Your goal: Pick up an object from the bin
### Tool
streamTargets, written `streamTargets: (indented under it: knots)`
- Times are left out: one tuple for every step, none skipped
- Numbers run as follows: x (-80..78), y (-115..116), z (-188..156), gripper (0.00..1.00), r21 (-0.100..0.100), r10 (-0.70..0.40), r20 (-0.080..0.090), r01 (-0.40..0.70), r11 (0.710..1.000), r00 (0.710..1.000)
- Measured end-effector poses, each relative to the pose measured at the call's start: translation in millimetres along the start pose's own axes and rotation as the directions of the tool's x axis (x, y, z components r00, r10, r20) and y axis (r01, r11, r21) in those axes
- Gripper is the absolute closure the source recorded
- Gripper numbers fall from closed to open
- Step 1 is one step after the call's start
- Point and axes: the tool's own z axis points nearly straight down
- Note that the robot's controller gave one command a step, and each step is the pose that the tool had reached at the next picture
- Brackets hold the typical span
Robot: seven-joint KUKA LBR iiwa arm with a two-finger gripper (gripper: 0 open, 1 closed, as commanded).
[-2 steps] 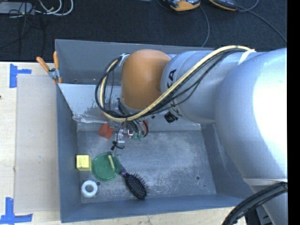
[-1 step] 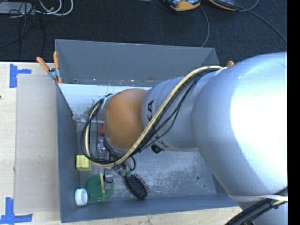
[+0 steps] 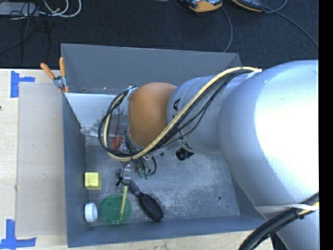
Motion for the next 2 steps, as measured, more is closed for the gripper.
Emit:
streamTargets:
  knots:
    - [49.3, -27, 2, 0.0, 0.004, -0.035, -0.002, 0.035, 0.999, 0.999]
    - [77.1, -56, 3, 1.0, 0.002, 0.08, -0.005, -0.08, 0.997, 0.997]
